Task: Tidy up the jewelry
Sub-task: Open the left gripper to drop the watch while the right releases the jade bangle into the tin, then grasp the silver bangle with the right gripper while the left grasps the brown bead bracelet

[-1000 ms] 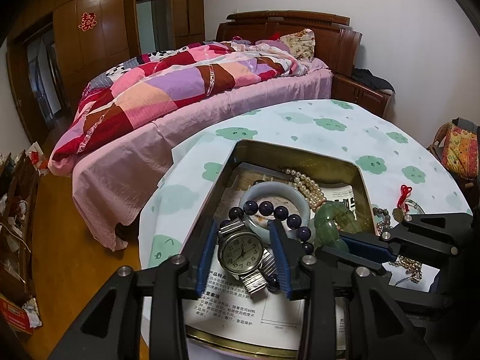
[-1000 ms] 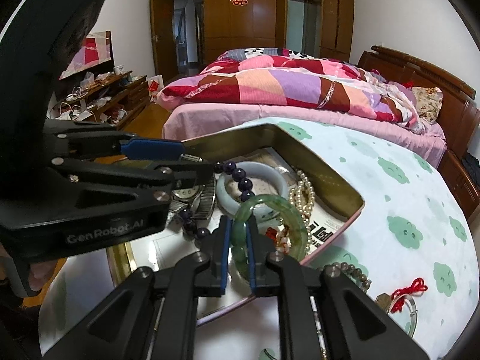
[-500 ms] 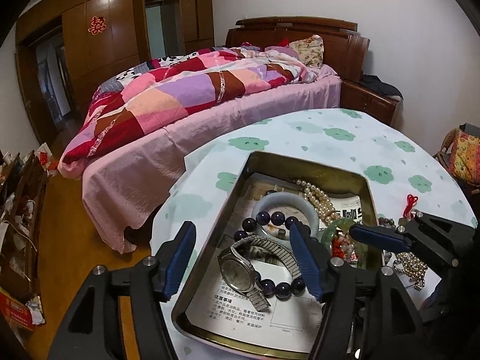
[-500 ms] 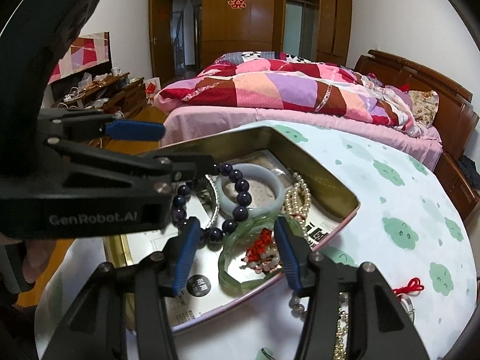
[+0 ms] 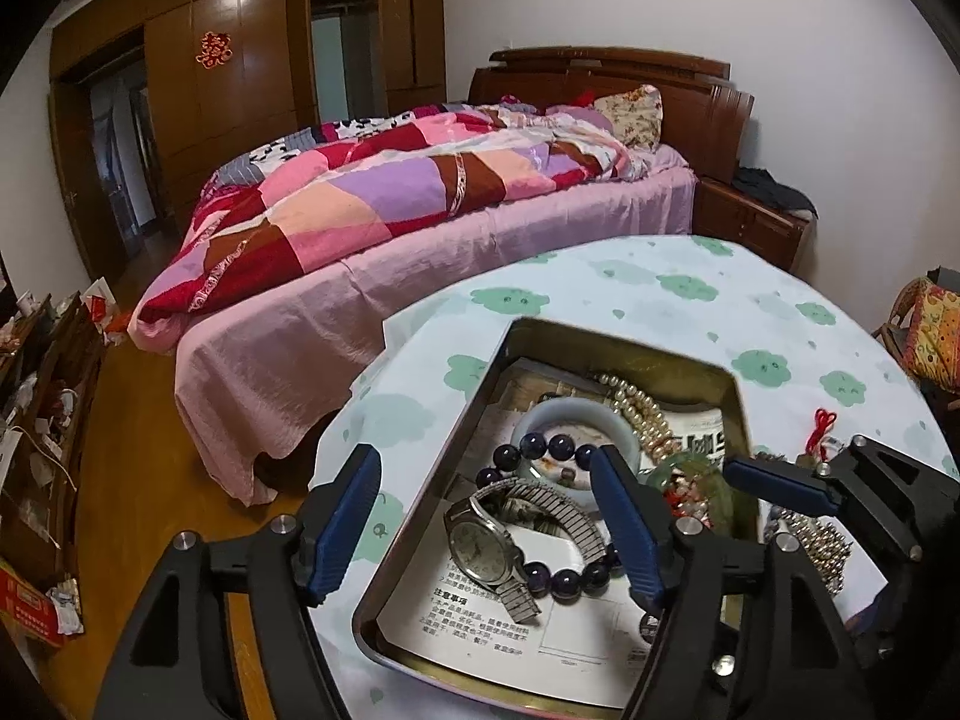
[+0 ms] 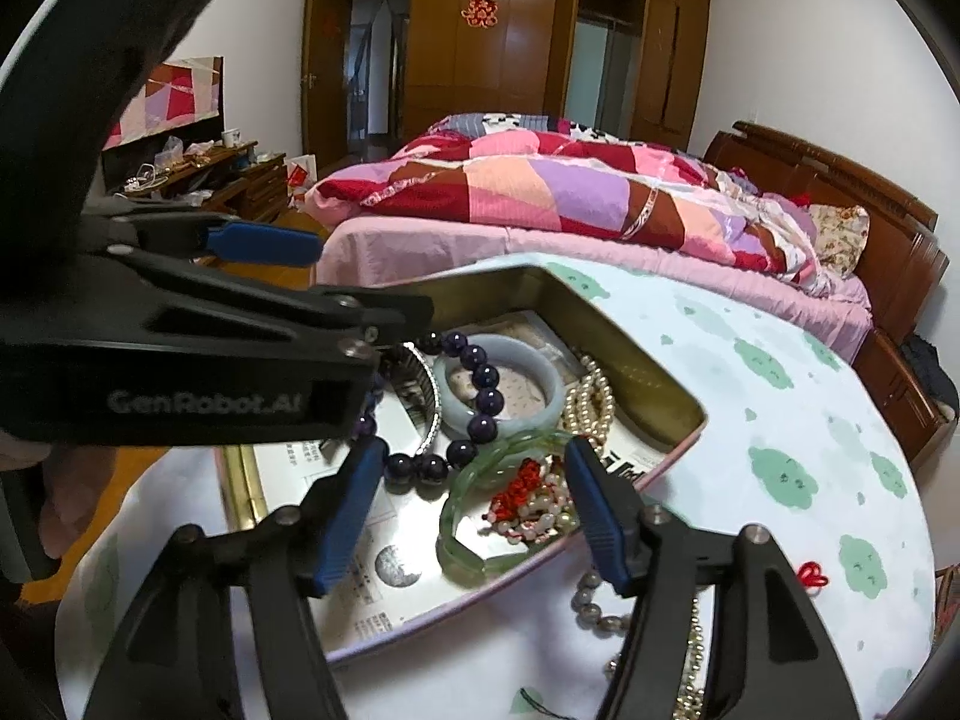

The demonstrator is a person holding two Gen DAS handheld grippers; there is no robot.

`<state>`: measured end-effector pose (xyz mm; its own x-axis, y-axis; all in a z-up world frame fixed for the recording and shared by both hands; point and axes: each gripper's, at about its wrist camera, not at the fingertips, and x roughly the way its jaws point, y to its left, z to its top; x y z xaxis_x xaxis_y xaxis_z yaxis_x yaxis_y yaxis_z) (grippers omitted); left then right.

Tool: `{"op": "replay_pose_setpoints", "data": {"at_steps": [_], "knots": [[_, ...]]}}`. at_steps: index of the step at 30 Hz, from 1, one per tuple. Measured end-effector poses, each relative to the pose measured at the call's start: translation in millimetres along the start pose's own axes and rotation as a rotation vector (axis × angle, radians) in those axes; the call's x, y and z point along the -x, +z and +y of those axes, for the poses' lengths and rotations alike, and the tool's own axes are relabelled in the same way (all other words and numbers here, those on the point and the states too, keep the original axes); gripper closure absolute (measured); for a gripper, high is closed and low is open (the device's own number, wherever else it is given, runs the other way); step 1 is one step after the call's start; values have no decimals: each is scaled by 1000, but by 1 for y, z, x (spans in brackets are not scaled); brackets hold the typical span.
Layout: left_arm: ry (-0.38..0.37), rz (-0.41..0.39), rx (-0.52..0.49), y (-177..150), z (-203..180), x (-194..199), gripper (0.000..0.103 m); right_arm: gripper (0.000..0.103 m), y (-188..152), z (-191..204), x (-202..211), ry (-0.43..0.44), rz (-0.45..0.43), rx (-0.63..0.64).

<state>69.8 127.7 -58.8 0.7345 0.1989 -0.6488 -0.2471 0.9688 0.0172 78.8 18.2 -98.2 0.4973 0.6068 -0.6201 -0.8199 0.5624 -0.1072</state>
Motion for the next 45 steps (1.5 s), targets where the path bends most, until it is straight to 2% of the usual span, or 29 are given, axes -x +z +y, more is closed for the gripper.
{"op": "replay_pose_setpoints", "data": {"at_steps": [4, 8, 13, 17, 21, 23, 27, 28, 29, 33, 36, 42, 44, 45], "knots": [[-6, -30, 17, 3, 1, 10, 30, 35, -3, -21, 22, -1, -12, -59], [-27, -40, 8, 3, -7, 16, 30, 32, -18, -53, 45, -60, -13, -133], [-63, -25, -48, -3, -33, 16, 30, 32, -54, -107, 66, -177, 50, -278], [-83, -14, -69, -8, -46, 15, 31, 32, -70, -126, 73, -217, 92, -342], [-108, -7, -84, -12, -59, 15, 31, 41, -68, -124, 68, -194, 115, -332], [-120, -9, -101, -13, -67, 17, 31, 55, -63, -118, 58, -159, 140, -304], [-153, -12, -137, -15, -84, 20, 31, 63, -62, -111, 36, -127, 215, -248], [-162, -12, -145, -15, -89, 20, 31, 75, -63, -110, 31, -127, 235, -241], [-168, -12, -150, -15, -91, 20, 31, 92, -66, -112, 27, -127, 258, -243], [-196, -12, -176, -16, -102, 20, 31, 94, -70, -120, 34, -93, 254, -280], [-224, 6, -217, -17, -114, 16, 50, 95, -75, -123, 47, -115, 228, -296], [-263, 41, -267, -20, -142, 1, 53, 97, -85, -130, 61, -197, 225, -315], [-270, 72, -274, -21, -149, -8, 61, 97, -89, -133, 60, -196, 233, -323], [-279, 91, -281, -21, -153, -13, 61, 97, -90, -135, 60, -192, 236, -331]]}}
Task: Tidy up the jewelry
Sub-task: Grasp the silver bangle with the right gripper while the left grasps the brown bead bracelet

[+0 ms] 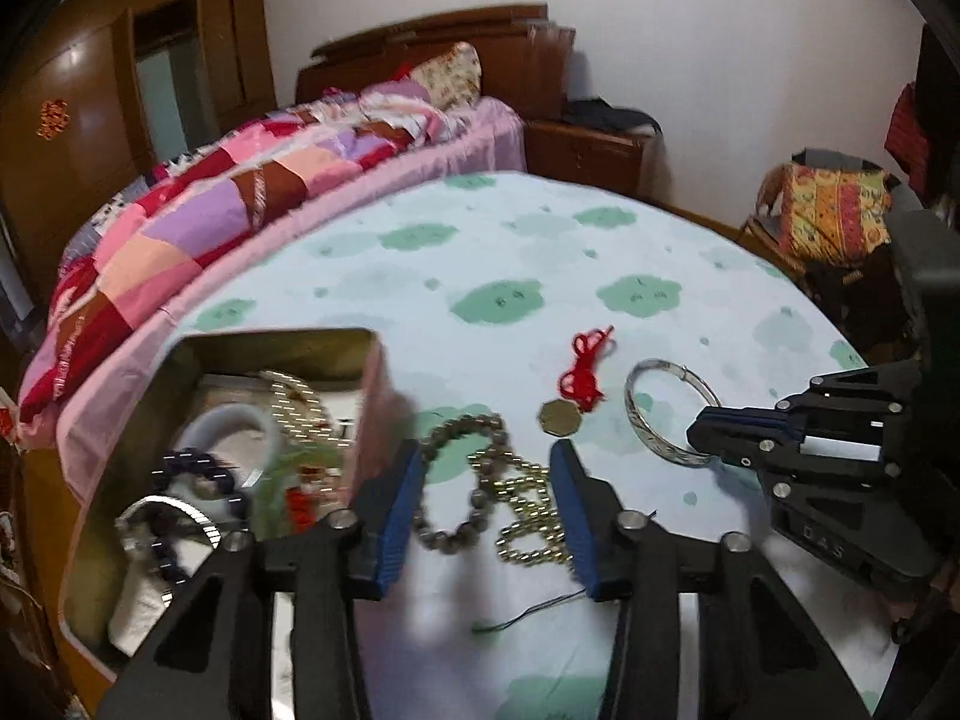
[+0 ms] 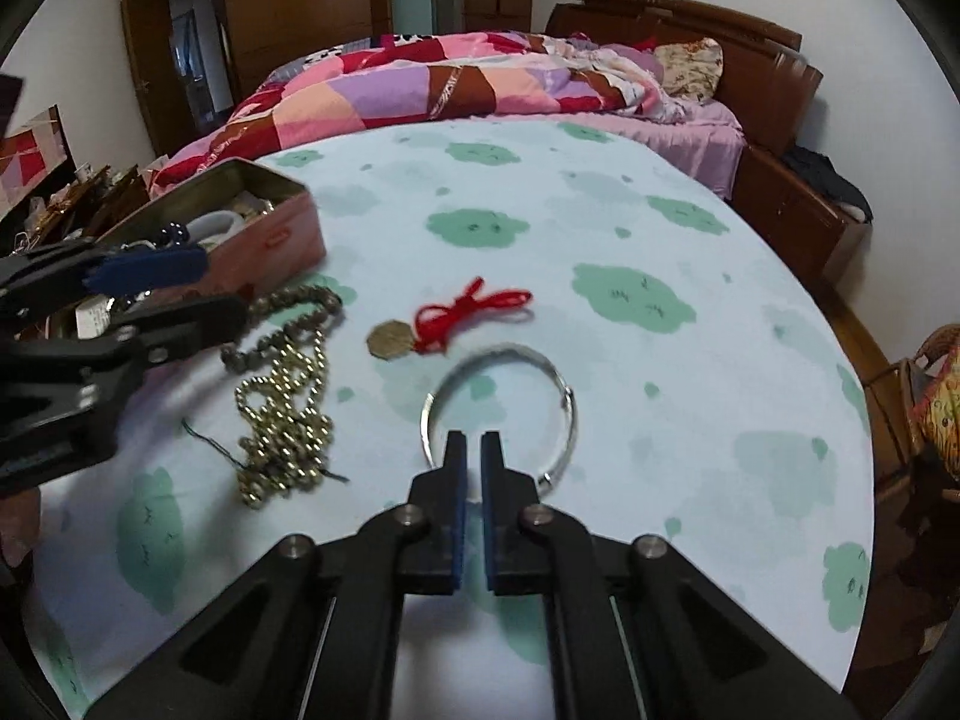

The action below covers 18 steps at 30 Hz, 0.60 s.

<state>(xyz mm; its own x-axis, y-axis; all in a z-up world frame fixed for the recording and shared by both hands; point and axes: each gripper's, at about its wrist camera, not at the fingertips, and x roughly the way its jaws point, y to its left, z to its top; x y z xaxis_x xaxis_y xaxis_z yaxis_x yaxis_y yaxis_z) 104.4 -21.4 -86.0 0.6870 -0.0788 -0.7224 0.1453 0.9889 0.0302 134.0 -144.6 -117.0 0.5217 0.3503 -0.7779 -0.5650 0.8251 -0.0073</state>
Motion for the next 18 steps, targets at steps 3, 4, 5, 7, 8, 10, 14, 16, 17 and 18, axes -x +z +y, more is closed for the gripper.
{"op": "replay_pose_setpoints", "data": {"at_steps": [3, 4, 5, 7, 8, 10, 14, 16, 17, 18], "knots": [[12, 40, -20, 3, -6, -15, 64, 97, -1, -6, 3, 10, -13, -22], [7, 50, -27, 3, -7, -19, 64, 97, -1, -6, 4, 14, -17, -25], [13, 62, -29, 4, -8, -23, 64, 97, -1, -6, 5, 15, -22, -26], [35, 78, -41, 5, -10, -30, 64, 96, -2, -7, 7, 23, -34, -30], [47, 79, -51, 5, -11, -31, 64, 96, -1, -5, 7, 29, -34, -28], [60, 82, -55, 6, -11, -34, 64, 92, -1, -5, 8, 21, -43, -27], [52, 119, -73, 7, -14, -44, 90, 89, -1, -7, 11, 21, -57, -37], [77, 118, -115, 6, -19, -47, 90, 89, -2, -8, 11, 26, -56, -43], [82, 121, -119, 7, -20, -47, 94, 89, -2, -9, 11, 26, -54, -45], [76, 124, -100, 8, -18, -45, 94, 89, -2, -9, 10, 26, -52, -47]]}}
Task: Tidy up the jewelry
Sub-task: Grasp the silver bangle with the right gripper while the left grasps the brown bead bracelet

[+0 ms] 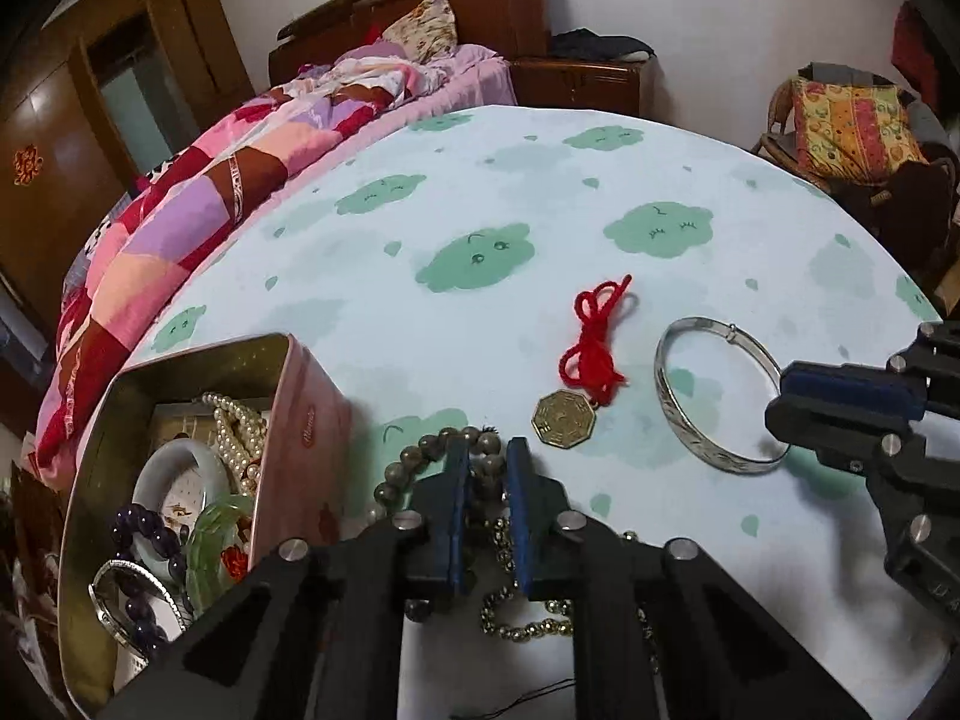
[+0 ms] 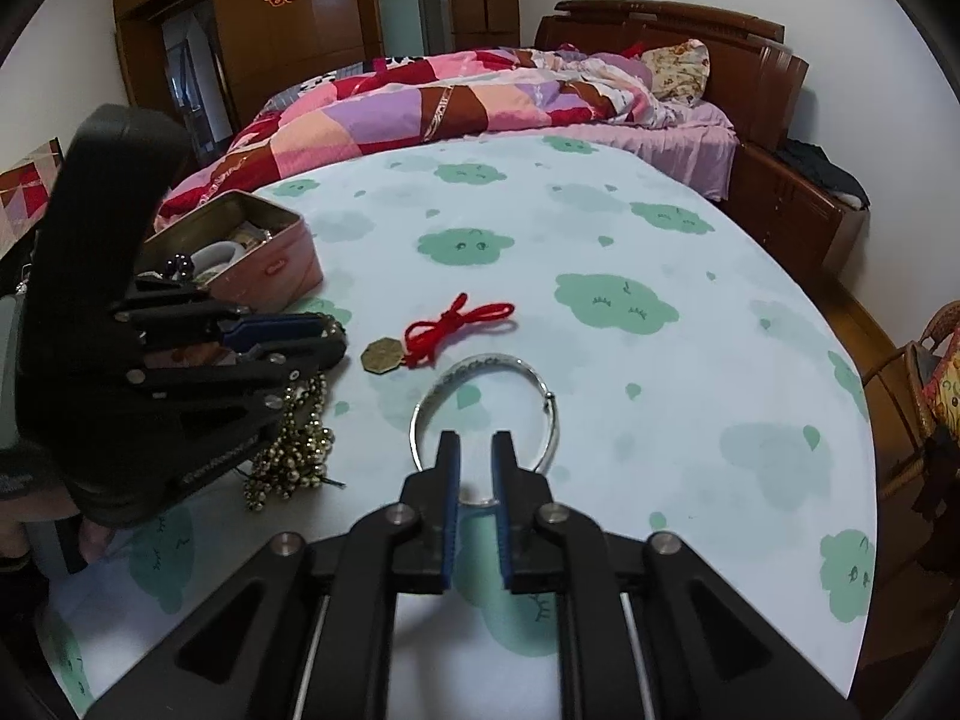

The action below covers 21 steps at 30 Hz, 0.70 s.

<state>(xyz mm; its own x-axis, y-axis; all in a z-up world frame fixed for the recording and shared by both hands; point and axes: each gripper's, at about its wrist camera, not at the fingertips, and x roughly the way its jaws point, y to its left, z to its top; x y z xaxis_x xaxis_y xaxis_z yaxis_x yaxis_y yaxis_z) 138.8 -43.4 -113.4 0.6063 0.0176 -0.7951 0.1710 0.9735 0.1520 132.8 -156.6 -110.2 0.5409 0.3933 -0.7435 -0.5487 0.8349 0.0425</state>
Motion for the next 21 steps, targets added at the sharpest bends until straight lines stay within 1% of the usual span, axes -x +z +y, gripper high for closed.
{"op": "replay_pose_setpoints", "data": {"at_steps": [1, 3, 4, 5, 6, 7, 8, 9, 10, 11, 12, 13, 15, 16, 17, 20, 21], "knots": [[-22, -5, 18, 0, 3, 3, 96, 89, 0, 0, 0, 1, 2, 0], [-33, -41, 23, -1, 7, 16, 96, 89, 0, -1, -1, 3, 4, -1], [-35, -59, 32, -2, 10, 23, 96, 83, 0, -1, -1, 5, 3, 0], [-41, -74, 41, -3, 13, 30, 96, 68, 0, -1, 0, 5, 2, 1], [-50, -100, 64, -3, 19, 42, 96, 56, 0, 0, 0, 4, -2, 4], [-51, -113, 76, -4, 22, 47, 96, 37, 0, 1, 1, 3, -8, 10], [-50, -130, 85, -3, 26, 54, 96, 37, -1, 2, 3, 3, -15, 16], [-53, -149, 96, -3, 30, 63, 96, 39, 0, 6, 3, -3, -18, 30], [-55, -158, 104, -2, 32, 66, 96, 46, 0, 8, 1, -4, -11, 41], [-58, -168, 112, -2, 35, 71, 96, 59, 0, 12, -2, -1, 7, 59], [-60, -180, 119, -1, 36, 75, 96, 65, 0, 15, -7, 3, 28, 76], [-62, -192, 126, 0, 37, 79, 96, 67, 1, 19, -11, 7, 48, 91], [-75, -208, 134, 1, 38, 82, 96, 68, 2, 22, -17, 3, 73, 111], [-80, -214, 136, 2, 38, 83, 96, 76, 2, 24, -20, -1, 86, 126], [-84, -221, 140, 2, 38, 84, 96, 92, 2, 26, -22, -1, 94, 135], [-93, -242, 155, 3, 42, 91, 96, 98, 2, 30, -21, -19, 87, 160], [-95, -253, 162, 3, 45, 95, 96, 97, 2, 30, -18, -18, 74, 161]]}}
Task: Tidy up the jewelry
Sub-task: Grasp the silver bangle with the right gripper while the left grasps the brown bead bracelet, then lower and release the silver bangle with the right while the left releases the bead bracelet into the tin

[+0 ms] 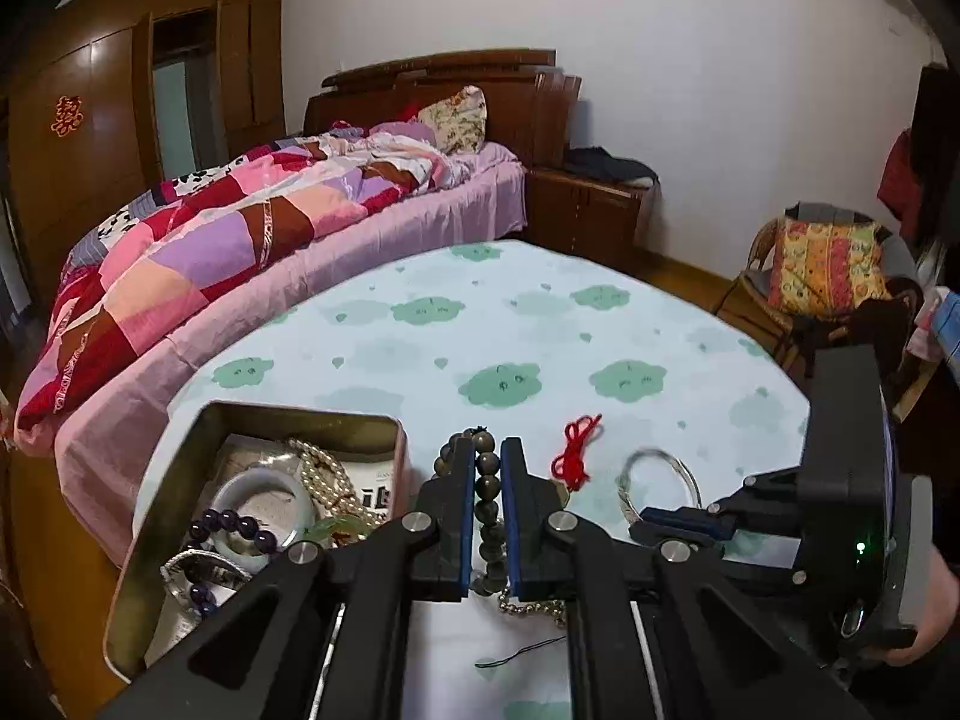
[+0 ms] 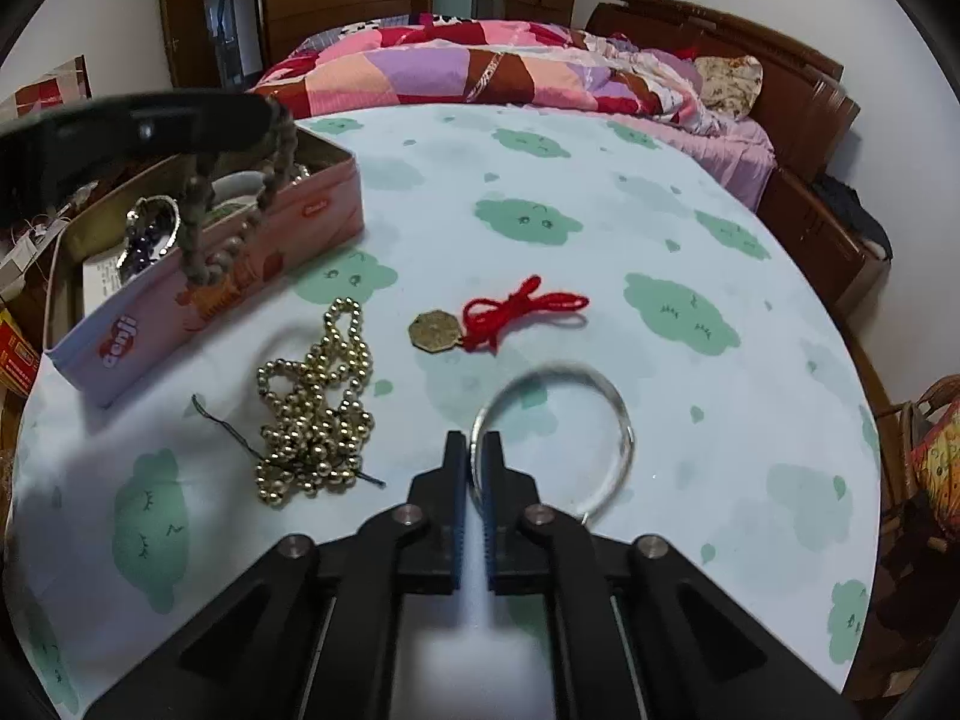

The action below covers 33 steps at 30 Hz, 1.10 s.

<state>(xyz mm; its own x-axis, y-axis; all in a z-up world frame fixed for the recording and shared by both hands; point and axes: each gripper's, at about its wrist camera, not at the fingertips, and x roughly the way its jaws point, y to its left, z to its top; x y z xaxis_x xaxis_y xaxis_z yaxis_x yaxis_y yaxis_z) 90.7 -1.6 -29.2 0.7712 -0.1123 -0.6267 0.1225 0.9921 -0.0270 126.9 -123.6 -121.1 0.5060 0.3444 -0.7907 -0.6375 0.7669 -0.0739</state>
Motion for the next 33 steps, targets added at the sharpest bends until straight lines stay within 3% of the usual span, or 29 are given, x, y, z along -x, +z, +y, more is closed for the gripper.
{"op": "replay_pose_setpoints", "data": {"at_steps": [12, 23, 33], "knots": [[62, -113, 26, 16, 32, 50, 96, 97, 28, 22, 57, 13, -185, 44], [149, -78, 101, -5, 81, 52, 96, 97, 74, 76, 52, 111, -272, 169], [177, 2, 170, -34, 109, 31, 96, 97, 88, 115, 25, 214, -260, 224]]}}
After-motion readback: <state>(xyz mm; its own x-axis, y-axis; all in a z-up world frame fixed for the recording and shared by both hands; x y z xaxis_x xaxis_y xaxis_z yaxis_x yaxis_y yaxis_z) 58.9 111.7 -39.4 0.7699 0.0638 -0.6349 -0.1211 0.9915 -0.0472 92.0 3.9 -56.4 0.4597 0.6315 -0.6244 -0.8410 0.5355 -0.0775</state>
